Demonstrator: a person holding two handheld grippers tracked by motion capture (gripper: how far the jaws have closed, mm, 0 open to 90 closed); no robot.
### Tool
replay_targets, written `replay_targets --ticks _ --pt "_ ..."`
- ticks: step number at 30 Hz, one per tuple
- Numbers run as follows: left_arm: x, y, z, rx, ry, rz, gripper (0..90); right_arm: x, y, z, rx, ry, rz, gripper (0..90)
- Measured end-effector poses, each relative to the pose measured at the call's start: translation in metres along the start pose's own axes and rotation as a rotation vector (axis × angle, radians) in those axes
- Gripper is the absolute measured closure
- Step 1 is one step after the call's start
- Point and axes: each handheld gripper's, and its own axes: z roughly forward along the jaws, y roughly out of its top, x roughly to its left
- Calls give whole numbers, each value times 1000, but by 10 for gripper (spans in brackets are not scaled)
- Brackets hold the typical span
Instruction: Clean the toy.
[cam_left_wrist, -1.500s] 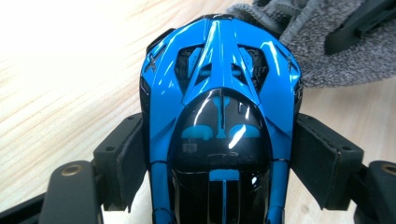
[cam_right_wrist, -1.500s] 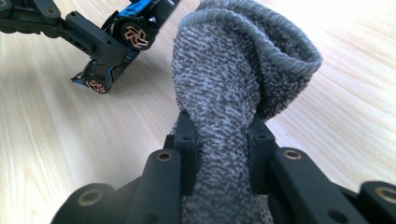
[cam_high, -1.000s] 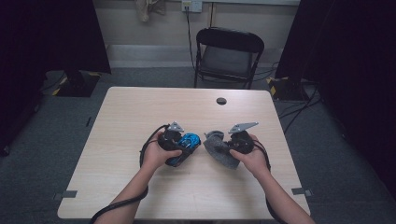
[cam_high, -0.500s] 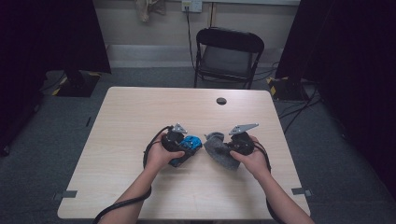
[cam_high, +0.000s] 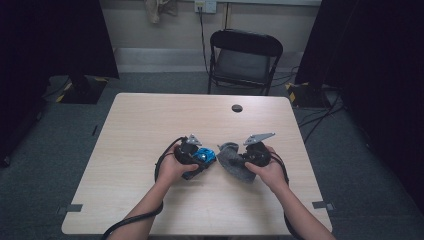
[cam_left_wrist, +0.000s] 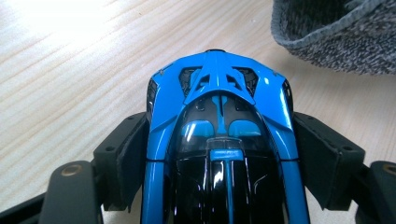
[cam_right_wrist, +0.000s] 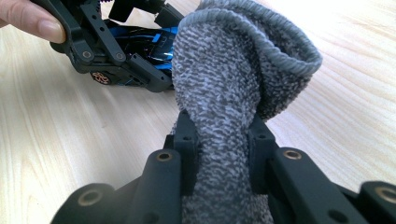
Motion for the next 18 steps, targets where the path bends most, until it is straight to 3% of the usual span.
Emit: replay_targets --ticks 18 --pt "-3 -1 4 -9 21 27 241 0 -2 3 3 7 1 722"
